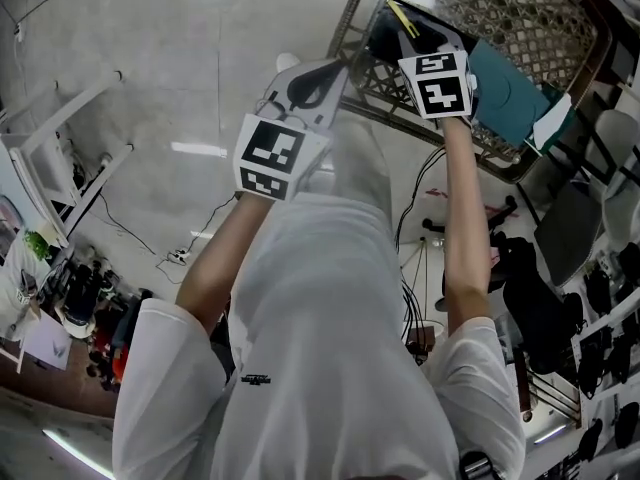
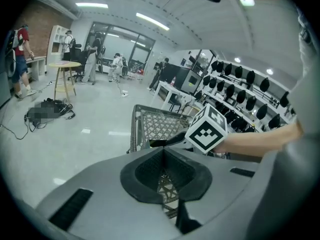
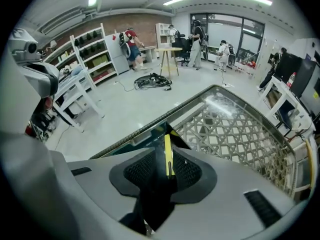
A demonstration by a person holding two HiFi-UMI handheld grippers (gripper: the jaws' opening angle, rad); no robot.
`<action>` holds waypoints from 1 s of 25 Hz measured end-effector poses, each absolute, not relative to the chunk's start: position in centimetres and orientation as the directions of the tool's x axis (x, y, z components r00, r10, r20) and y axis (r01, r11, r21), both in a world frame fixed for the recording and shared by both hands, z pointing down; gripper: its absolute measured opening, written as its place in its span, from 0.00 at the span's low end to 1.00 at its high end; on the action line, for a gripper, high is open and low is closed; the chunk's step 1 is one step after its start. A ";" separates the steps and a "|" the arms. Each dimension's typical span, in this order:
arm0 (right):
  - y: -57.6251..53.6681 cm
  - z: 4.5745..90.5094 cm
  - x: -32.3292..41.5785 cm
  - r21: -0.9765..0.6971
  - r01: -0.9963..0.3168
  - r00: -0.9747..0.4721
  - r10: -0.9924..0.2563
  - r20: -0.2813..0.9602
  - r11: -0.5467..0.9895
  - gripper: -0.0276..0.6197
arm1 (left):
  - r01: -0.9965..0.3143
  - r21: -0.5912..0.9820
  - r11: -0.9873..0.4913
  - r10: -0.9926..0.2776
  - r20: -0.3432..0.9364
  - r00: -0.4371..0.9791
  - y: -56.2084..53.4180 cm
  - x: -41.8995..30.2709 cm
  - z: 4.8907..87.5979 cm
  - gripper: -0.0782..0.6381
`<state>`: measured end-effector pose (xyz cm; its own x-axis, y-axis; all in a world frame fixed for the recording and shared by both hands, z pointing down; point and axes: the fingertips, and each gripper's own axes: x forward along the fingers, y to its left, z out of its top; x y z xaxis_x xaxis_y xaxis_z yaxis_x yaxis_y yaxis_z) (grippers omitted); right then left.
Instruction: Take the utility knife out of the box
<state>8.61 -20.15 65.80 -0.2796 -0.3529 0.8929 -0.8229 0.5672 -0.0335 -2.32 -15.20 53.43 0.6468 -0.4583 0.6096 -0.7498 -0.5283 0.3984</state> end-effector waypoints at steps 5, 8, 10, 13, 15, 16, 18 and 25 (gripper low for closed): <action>-19.6 68.6 8.8 -0.077 -0.818 -0.260 -0.247 0.934 0.570 0.26 | -0.755 0.420 -0.503 -0.446 0.623 0.643 -15.3 -2.1 55.0 0.11; -19.7 69.5 9.3 -0.076 -0.813 -0.240 -0.214 0.947 0.577 0.27 | -0.762 0.428 -0.486 -0.450 0.625 0.638 -15.5 -2.1 55.4 0.11; -19.6 69.8 9.3 -0.071 -0.808 -0.219 -0.187 0.958 0.585 0.26 | -0.766 0.427 -0.480 -0.450 0.630 0.633 -15.4 -2.5 55.6 0.11; -19.9 70.2 9.3 -0.058 -0.793 -0.199 -0.167 0.966 0.607 0.22 | -0.769 0.426 -0.476 -0.450 0.634 0.629 -15.3 -2.8 55.8 0.11; -20.3 70.6 9.7 -0.045 -0.782 -0.184 -0.161 0.970 0.621 0.20 | -0.771 0.427 -0.473 -0.448 0.636 0.628 -15.3 -2.8 56.0 0.11; -20.4 70.8 9.9 -0.044 -0.781 -0.176 -0.152 0.973 0.622 0.20 | -0.771 0.427 -0.472 -0.446 0.639 0.626 -15.3 -2.8 56.2 0.11; -20.2 71.4 10.2 -0.053 -0.782 -0.166 -0.126 0.978 0.621 0.19 | -0.772 0.427 -0.471 -0.441 0.644 0.625 -15.1 -2.9 56.4 0.11; -20.0 71.2 9.8 -0.054 -0.777 -0.167 -0.122 0.978 0.627 0.13 | -0.769 0.428 -0.474 -0.452 0.631 0.630 -14.9 -3.6 55.6 0.11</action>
